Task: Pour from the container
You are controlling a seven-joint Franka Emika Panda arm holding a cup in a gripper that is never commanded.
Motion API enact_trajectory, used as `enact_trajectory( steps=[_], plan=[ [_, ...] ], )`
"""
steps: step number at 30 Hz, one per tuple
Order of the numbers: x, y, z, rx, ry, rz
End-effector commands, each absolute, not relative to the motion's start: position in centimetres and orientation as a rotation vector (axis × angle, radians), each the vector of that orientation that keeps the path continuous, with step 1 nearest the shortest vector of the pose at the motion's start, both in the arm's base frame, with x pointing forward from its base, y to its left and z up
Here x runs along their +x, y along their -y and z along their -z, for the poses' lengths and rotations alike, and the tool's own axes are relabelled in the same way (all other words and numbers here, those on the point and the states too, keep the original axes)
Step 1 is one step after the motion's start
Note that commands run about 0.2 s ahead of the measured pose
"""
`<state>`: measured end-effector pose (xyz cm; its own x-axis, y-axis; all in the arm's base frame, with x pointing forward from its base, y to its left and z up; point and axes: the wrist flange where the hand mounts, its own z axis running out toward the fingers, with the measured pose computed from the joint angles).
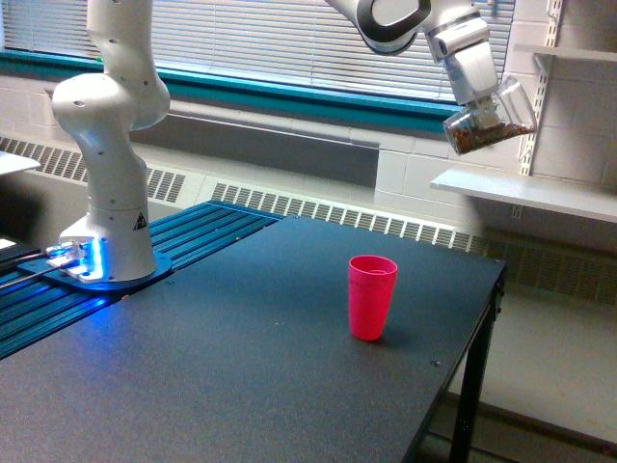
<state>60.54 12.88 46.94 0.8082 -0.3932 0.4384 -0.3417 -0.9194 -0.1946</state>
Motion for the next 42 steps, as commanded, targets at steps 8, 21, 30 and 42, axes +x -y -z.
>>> enact_trajectory(
  steps=[8,21,30,42],
  plan=[
    [58.1,-11.0,-45.2,-2.955,-0.63,0.696],
    [53.8,-8.3,-43.3,-3.01,-0.697,0.649],
    [51.1,-7.4,-41.7,-3.014,-0.741,0.619],
    [47.8,-6.3,-39.2,-3.033,-0.801,0.557]
  ],
)
